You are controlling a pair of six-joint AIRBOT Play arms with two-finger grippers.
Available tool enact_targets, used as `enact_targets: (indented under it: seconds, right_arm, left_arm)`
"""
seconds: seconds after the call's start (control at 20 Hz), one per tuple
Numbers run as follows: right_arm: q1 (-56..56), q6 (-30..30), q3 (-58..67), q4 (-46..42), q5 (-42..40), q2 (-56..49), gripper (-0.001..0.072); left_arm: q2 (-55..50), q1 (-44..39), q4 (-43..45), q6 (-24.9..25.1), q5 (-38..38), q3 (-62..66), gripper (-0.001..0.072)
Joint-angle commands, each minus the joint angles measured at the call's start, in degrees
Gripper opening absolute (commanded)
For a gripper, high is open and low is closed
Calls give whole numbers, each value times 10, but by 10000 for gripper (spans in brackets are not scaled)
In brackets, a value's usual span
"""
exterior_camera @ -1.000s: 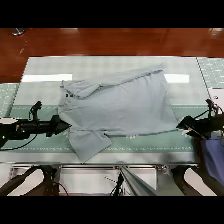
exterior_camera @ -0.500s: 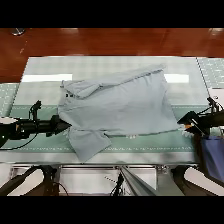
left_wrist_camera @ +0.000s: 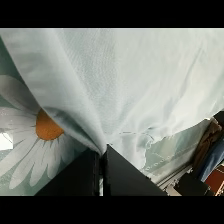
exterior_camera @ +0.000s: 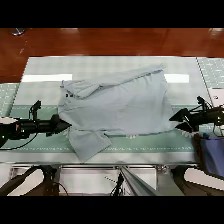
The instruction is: Fold the shirts.
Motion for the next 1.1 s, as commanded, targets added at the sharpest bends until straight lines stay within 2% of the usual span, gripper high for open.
enact_targets:
  seconds: [0.0, 0.05, 0.1, 0.15, 0.3, 0.4, 0.55, 0.65, 0.7, 0.8, 0.85, 1.05]
  right_arm:
    - [45, -9, 3, 31, -71, -12, 604]
    - [60, -9, 7, 30, -76, -12, 488]
    - [76, -16, 13, 30, -73, -11, 162]
    - [88, -31, 25, 30, -65, -11, 28]
    - [112, -27, 121, 37, -10, -7, 28]
    - [125, -5, 242, 51, 13, 13, 28]
    - [141, 35, 474, 50, 10, 48, 27]
    - [141, 56, 630, 48, 0, 73, 27]
    - [140, 65, 687, 42, -1, 89, 27]
    - [140, 67, 759, 33, 9, 139, 28]
    - [140, 66, 765, 32, 6, 172, 28]
    - [140, 67, 765, -62, 36, 307, 28]
  left_arm:
    - [0, 0, 0, -1, 1, 1, 21]
    - [0, 0, 0, -1, 1, 1, 21]
    - [0, 0, 0, -1, 1, 1, 21]
    - [0, 0, 0, -1, 1, 1, 21]
    - [0, 0, -13, -1, -8, 29, 21]
    - [5, -1, -92, 8, -45, 108, 20]
    - [43, -2, -225, 14, -44, 306, 20]
    - [71, -2, -230, 7, -2, 461, 20]
    - [83, -1, -212, -14, 20, 531, 19]
    - [99, 0, -70, -131, 41, 683, 19]
    - [107, 0, -2, -161, 34, 743, 19]
    - [177, 0, 190, -203, 8, 880, 19]
